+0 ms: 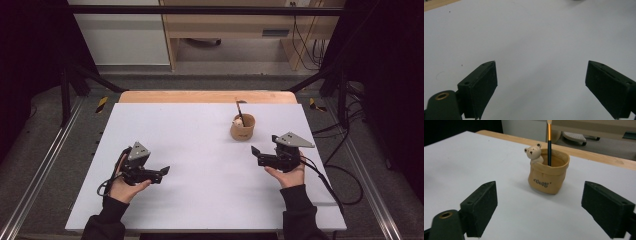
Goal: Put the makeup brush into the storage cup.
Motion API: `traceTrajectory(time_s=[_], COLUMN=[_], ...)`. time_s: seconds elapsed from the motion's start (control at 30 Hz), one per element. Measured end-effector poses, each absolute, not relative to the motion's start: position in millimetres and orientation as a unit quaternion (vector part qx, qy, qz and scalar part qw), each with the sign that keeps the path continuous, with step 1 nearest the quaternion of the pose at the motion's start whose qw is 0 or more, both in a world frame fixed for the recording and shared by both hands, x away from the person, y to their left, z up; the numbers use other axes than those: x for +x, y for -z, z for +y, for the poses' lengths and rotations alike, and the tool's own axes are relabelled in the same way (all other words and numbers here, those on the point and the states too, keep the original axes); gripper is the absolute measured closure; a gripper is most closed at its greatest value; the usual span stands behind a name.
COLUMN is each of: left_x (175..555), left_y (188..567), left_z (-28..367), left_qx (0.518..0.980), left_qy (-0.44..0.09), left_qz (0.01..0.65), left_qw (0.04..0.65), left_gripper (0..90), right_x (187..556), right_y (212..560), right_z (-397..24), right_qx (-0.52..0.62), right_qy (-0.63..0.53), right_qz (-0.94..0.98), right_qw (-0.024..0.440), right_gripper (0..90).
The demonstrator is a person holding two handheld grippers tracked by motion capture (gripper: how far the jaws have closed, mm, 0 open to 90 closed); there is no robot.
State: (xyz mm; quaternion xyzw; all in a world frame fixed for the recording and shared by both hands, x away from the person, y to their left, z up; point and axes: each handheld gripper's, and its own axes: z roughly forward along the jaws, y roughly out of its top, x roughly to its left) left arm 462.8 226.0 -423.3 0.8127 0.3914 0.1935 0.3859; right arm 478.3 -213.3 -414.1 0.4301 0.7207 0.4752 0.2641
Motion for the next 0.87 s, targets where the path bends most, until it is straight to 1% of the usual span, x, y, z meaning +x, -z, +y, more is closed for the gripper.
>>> traceTrajectory(time_s=[0.4,0.57,0.87], left_x=[459.5,457.5,455.9], left_y=[424.3,424.9,427.5], left_z=[234.0,237.1,242.9], left_qx=[0.806,0.801,0.801], left_qy=[-0.197,-0.196,-0.196], left_qz=[0.397,0.4,0.4], left_qw=[0.392,0.401,0.399], left_gripper=[8.6,8.6,8.6], right_x=[453.0,445.8,439.1], right_y=[422.0,425.3,429.5], right_z=[-231.7,-237.5,-247.1], right_qx=[0.429,0.424,0.432], right_qy=[-0.475,-0.471,-0.465], right_qz=[0.724,0.729,0.729], right_qw=[0.258,0.26,0.258], right_gripper=[9.2,8.6,7.2])
